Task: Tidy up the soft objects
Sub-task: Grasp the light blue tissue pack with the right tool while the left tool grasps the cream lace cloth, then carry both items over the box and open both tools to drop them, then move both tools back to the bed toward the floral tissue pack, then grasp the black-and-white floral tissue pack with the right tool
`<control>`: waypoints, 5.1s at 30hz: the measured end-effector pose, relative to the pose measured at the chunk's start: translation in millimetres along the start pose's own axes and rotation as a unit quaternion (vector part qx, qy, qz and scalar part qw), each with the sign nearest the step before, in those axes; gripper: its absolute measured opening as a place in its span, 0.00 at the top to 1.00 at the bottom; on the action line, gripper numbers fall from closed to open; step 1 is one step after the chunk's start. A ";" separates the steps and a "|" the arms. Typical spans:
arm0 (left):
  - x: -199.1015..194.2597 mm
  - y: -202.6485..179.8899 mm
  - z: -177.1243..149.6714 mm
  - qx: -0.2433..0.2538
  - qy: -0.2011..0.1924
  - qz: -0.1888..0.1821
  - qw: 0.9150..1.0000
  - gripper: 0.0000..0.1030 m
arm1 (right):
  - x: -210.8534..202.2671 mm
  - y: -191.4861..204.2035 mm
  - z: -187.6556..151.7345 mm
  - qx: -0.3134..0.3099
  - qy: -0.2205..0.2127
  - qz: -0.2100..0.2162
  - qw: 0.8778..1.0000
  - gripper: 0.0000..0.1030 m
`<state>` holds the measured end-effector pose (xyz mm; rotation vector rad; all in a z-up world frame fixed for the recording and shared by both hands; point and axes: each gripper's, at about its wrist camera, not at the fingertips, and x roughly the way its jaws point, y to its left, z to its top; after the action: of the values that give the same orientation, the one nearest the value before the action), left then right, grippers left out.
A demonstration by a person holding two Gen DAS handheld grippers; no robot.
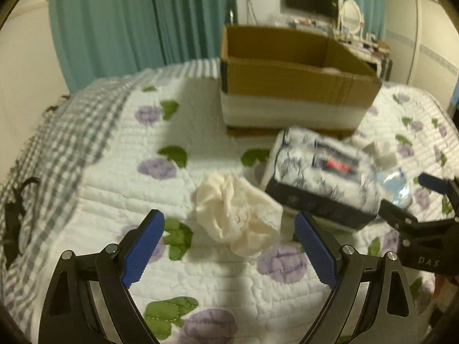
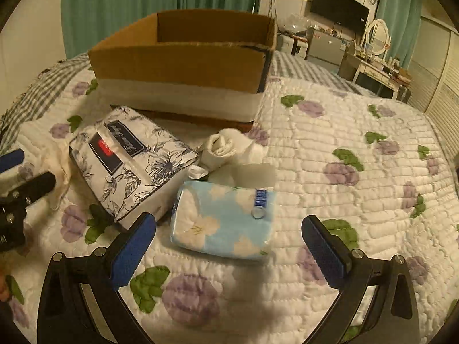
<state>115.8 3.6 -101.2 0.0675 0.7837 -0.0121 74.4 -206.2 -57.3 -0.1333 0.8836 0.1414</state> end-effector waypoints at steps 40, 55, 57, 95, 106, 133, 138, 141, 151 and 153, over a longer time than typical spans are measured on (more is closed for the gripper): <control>-74.3 -15.4 0.5 0.021 -0.038 -0.081 0.996 0.69 | -101.6 -16.8 -10.4 0.053 -0.091 0.066 0.992 0.26; -110.0 -35.8 84.1 0.062 -0.124 -0.089 0.986 0.66 | -129.8 -34.0 88.5 0.013 -0.153 0.055 0.987 0.26; -102.2 -38.1 103.5 0.061 -0.128 -0.091 0.986 0.66 | -123.1 -36.7 112.7 0.007 -0.159 0.051 0.986 0.26; -136.3 -13.6 170.7 0.003 -0.193 0.009 0.981 0.10 | -200.6 -58.7 172.3 -0.018 -0.220 0.026 0.975 0.01; -140.6 -35.0 108.8 0.031 -0.147 -0.002 0.989 0.10 | -181.0 -59.4 100.6 -0.031 -0.158 0.044 0.986 0.01; 3.5 11.3 19.8 0.002 -0.005 0.024 1.000 0.10 | 14.8 52.9 17.6 -0.024 -0.005 0.113 0.993 0.07; 5.6 14.7 17.3 -0.006 0.000 0.017 1.000 0.10 | 36.9 62.5 19.0 -0.010 0.010 0.094 0.995 0.16; 6.3 16.9 16.9 -0.007 0.000 0.015 1.000 0.10 | 32.4 64.5 18.8 -0.016 -0.001 0.093 0.996 0.25; -18.1 19.3 19.9 -0.008 -0.024 0.021 0.999 0.10 | -14.6 51.1 12.7 -0.029 -0.047 0.139 0.989 0.50; -26.2 15.2 21.8 -0.005 -0.032 0.024 0.999 0.10 | -31.6 42.8 12.6 -0.023 -0.063 0.147 0.987 0.52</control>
<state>113.1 17.0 -66.5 0.0758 0.7174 0.0351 56.5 -164.2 -27.3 -0.0345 0.7693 0.4412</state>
